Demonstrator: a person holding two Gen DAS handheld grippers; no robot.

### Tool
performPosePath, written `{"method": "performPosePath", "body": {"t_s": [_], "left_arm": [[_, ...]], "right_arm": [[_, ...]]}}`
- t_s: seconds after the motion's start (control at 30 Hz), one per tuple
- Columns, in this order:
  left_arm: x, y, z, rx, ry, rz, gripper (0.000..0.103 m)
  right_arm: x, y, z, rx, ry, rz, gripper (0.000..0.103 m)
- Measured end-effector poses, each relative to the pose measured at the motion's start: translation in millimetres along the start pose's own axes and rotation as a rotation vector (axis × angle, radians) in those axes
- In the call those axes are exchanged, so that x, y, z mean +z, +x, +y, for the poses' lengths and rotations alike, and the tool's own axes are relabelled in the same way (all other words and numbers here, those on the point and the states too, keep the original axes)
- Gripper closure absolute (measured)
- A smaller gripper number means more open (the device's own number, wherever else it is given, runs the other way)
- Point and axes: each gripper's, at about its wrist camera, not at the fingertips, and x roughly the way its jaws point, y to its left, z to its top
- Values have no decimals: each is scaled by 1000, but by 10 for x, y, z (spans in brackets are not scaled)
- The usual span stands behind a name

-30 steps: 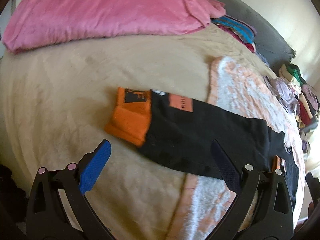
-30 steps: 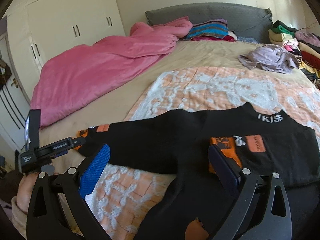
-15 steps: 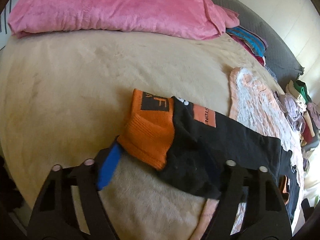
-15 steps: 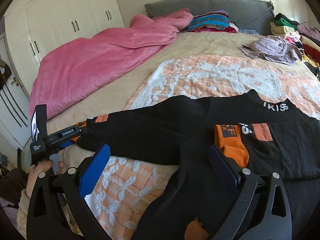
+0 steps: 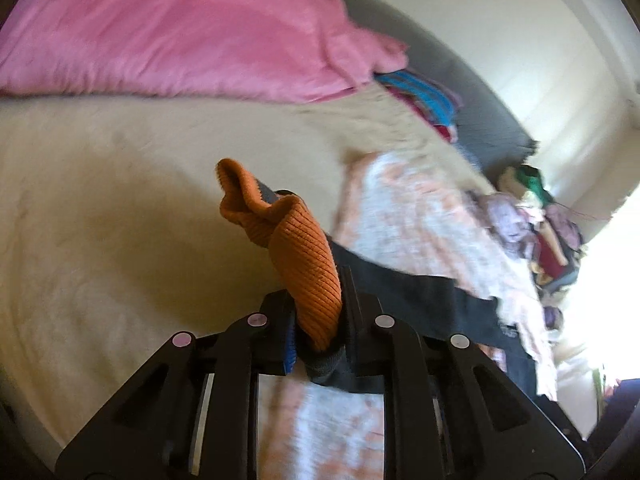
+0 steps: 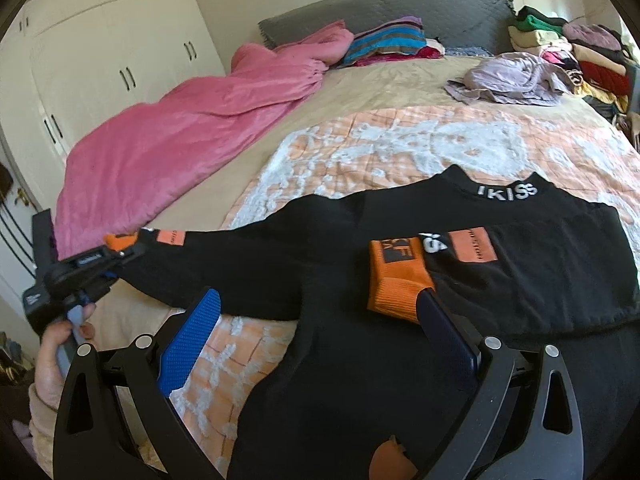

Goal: Fold small clothes
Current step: 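Move the left tool to the other orange cuff and grasp it, then lift the cuff with the left tool and fold the sleeve across the body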

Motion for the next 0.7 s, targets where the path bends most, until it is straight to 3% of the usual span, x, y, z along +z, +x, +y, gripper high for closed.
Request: {"method": "performPosePath", "body": {"t_s": [0.33,0.7], "left_arm": [[-16,-226,-732,-116,124,-20,93],[-115,-265,-1280,-183,214,-13,94]], "right_arm": [[-20,-320,-287,-11,50,-48,5],[-65,-611,-741,-40,123,-99,5]]}}
